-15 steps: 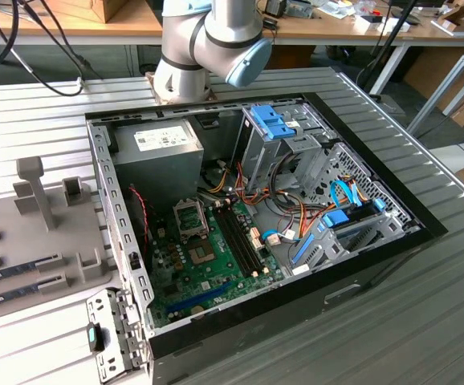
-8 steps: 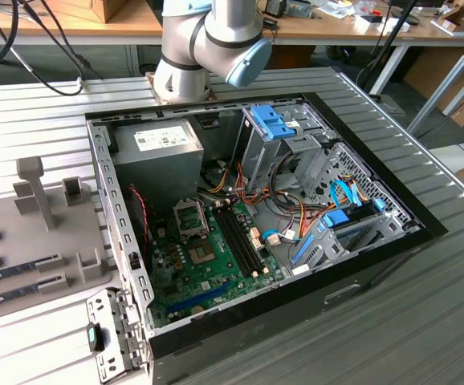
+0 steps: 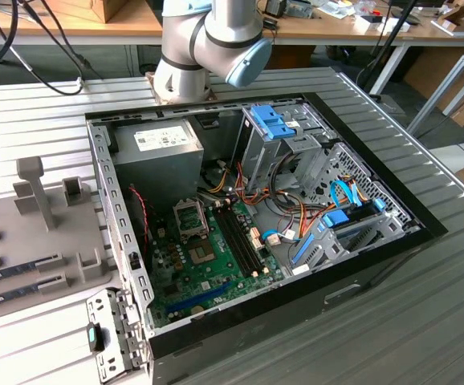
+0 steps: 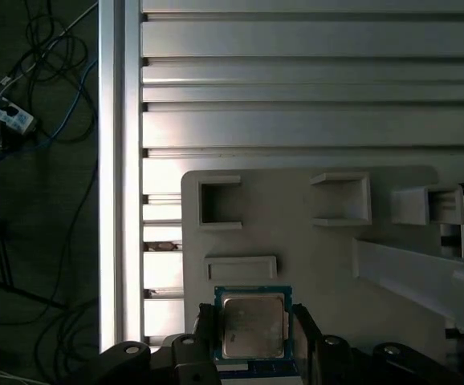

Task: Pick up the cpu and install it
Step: 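Pick up the cpu and move it towards the insertion slot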

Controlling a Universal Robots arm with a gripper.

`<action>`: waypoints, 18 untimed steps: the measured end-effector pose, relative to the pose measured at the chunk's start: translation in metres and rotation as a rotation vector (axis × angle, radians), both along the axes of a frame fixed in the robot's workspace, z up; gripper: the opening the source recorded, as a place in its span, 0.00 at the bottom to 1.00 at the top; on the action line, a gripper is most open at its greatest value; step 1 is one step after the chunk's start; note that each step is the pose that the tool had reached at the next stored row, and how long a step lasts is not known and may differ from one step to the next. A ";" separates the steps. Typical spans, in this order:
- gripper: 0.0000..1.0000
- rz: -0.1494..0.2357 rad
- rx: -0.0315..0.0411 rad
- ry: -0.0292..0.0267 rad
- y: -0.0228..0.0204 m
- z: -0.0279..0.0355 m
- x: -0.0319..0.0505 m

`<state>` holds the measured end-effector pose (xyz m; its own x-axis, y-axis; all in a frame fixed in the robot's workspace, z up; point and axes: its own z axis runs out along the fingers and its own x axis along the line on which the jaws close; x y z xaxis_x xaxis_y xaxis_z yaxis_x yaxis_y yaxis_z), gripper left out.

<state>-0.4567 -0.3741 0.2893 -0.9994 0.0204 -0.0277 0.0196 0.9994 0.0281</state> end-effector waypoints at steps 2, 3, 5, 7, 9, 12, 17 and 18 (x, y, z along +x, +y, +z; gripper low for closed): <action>0.47 0.000 0.0008 0.0000 0.0000 0.0005 0.0000; 0.47 0.000 0.0010 0.0000 0.0000 0.0007 0.0000; 0.47 0.000 0.0016 0.0000 0.0000 0.0011 0.0000; 0.47 0.000 0.0024 0.0000 0.0000 0.0015 0.0000; 0.47 0.000 0.0030 0.0000 0.0000 0.0021 0.0000; 0.47 0.000 0.0036 -0.0001 0.0000 0.0032 0.0000; 0.47 0.000 0.0043 0.0000 0.0000 0.0058 0.0000; 0.47 0.000 0.0043 0.0001 0.0000 0.0068 0.0000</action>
